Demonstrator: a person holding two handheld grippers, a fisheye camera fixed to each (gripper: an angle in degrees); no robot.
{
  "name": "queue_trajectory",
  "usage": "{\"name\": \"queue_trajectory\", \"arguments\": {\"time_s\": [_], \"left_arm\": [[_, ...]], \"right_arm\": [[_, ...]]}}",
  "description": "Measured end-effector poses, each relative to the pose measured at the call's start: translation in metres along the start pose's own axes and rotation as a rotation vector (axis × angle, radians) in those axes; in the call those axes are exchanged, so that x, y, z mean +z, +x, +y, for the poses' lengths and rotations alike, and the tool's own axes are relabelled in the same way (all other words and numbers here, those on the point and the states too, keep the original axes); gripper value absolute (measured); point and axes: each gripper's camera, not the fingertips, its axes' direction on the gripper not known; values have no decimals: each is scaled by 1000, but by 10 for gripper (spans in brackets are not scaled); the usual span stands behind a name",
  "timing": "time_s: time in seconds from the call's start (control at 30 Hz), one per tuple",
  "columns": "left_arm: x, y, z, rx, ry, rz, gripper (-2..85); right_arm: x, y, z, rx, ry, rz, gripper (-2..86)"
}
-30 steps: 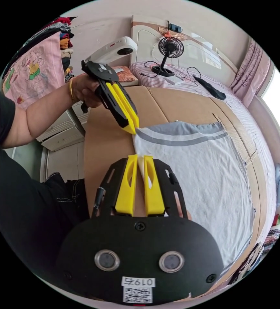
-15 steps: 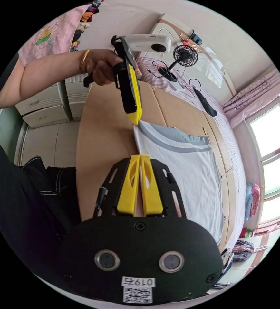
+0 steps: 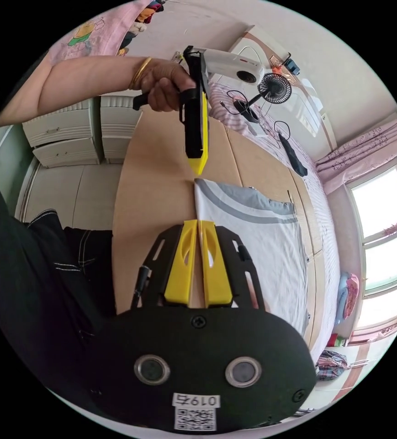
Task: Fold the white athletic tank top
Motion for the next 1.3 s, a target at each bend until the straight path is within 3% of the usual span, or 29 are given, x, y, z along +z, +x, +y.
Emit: {"name": "queue_trajectory", "arguments": {"time_s": [0.2, 0.37, 0.9, 1.1, 1.3], "left_arm": [[-25, -6, -32, -80, 129, -39, 18], [-10, -23, -71, -170, 91, -32, 33], [-3, -29, -91, -241, 60, -5, 15], [-23, -25, -102, -256, 124, -42, 28], [-22, -34, -157, -318, 166, -85, 60]], "right_arm": [[-14, 21, 7, 103, 78, -64, 19], [3, 30, 8, 122, 32, -64, 49], [17, 41, 33, 137, 44, -112, 31], [10, 63, 57, 212, 124, -157, 35], [25, 69, 69, 230, 83, -181, 37]]}}
